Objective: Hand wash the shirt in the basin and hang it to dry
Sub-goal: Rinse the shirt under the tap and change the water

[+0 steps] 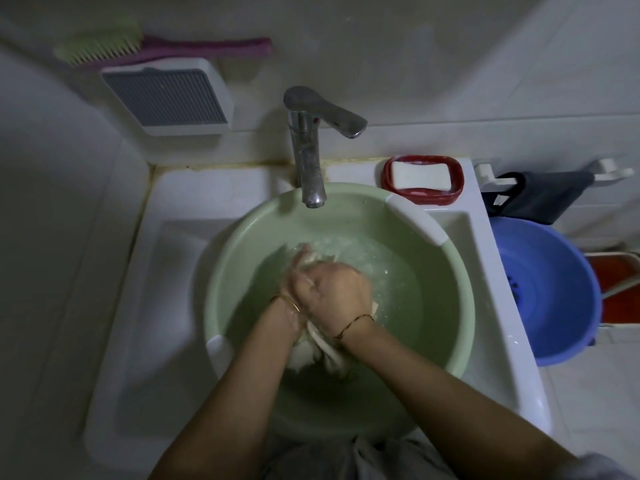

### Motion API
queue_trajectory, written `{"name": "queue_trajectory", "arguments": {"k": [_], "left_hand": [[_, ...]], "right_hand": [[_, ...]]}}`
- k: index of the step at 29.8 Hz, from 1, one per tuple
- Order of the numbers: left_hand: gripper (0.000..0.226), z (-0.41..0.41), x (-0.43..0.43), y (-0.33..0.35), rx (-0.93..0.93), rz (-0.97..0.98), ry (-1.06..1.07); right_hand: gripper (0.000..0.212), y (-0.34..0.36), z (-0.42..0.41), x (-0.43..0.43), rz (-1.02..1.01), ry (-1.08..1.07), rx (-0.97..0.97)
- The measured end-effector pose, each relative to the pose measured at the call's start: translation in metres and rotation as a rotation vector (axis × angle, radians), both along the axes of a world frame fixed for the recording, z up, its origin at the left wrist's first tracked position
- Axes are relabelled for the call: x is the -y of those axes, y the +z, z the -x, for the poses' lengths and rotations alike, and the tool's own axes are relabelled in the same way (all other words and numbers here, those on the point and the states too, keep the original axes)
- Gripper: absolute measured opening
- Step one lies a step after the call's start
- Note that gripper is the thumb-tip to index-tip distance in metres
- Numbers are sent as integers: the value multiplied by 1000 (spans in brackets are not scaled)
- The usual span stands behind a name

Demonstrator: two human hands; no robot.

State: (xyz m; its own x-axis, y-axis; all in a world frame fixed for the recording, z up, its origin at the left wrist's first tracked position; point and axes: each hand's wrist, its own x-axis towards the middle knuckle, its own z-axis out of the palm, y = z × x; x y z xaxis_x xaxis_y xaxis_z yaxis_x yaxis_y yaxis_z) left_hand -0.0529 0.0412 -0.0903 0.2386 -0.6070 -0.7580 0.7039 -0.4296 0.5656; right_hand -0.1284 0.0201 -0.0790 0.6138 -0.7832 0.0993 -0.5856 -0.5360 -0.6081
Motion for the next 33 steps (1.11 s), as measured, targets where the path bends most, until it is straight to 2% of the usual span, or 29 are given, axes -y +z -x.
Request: {"name": "queue_trajectory", "arguments": {"k": [3,5,7,10,11,13,15,17,19,23,25,27,29,31,33], "left_hand": [[46,8,2,8,139,-81,-27],[37,8,6,9,279,-105,-174],[31,0,8,0,640,-205,-451],[29,-16,0,-17,1150,-303,-484],[31,-16,-5,-18,1240,-293,-507],[49,-10,-16,-24,1423,-376,-716],[57,-2,-22,-26,1619,-401,-925],[63,4,-22,-35,1588,-389,-1110],[71,3,-25,-49,1553,-423,-1287],[61,-2,-32,-67,1555,-488,-1487],[58,-8,-28,-65,1503,-517,-1542],[59,-16,-21,-59,1408,-476,-1513],[53,-24,-17,-50,1339,-370,-1389],[42,-26,-20,-35,1449,-289,-1300],[32,-24,-26,-20,1628,-239,-1185]], "right_hand": [[38,-3,-1,12,-145,-4,-50],[40,-8,3,27,-204,-82,-108],[38,-17,9,44,-213,-131,-233],[28,-28,19,62,-252,-119,-451],[27,-28,23,66,-278,-126,-517],[28,-24,30,65,-273,-127,-658],[43,-18,31,52,-70,-31,-805],[65,-17,28,32,44,120,-848],[83,-28,25,16,-19,227,-926],[73,-58,26,16,-133,345,-1085],[73,-64,31,26,-98,453,-1133],[64,-64,32,43,11,502,-1137],[48,-54,24,60,-14,487,-1080],[42,-38,14,66,-125,440,-1010],[39,-15,13,59,-77,414,-945]]}}
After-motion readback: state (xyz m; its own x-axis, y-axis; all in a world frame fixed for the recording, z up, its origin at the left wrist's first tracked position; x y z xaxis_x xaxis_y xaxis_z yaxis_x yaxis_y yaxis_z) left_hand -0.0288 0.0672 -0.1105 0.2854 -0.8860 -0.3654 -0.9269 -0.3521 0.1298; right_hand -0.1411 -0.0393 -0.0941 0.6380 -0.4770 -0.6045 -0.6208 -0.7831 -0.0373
